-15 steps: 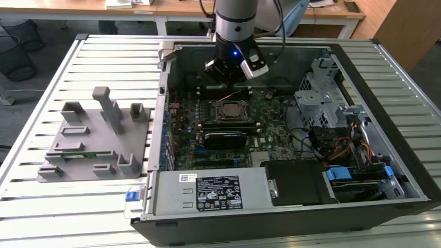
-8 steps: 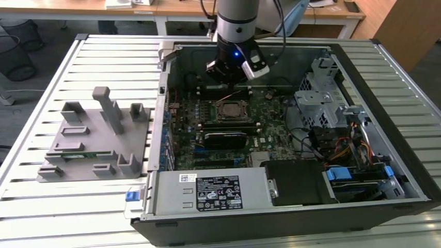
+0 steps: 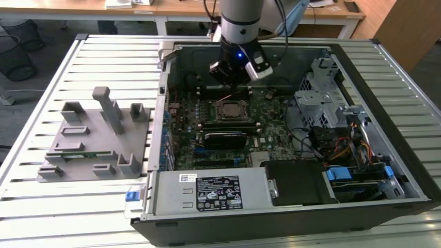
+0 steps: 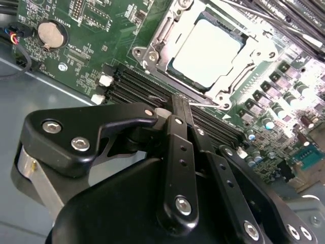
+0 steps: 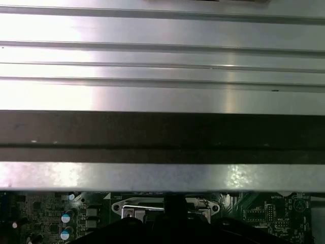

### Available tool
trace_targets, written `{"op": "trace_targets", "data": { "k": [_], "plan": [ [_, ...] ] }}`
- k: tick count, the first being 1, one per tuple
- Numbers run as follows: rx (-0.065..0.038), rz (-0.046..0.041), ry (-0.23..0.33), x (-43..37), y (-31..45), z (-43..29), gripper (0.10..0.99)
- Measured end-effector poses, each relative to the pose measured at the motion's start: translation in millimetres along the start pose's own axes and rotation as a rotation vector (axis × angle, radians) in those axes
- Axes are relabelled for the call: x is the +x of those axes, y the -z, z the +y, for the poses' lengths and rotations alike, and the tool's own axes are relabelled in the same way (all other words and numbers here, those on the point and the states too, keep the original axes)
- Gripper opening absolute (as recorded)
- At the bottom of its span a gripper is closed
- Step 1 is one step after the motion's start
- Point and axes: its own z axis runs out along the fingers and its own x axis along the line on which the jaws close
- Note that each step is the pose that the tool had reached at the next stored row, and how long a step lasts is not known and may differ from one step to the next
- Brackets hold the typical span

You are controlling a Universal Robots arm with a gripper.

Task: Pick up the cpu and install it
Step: 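Install the first cpu locking lever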

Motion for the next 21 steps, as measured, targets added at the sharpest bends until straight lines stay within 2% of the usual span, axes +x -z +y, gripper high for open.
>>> {"op": "trace_targets", "data": {
  "k": [15, 21],
  "plan": [
    [0.0, 0.0003, 0.003, -8.3, -8.9, 0.4, 0.106],
    [0.0, 0.0006, 0.004, -9.7, -14.6, 0.2, 0.106]
  ]
}}
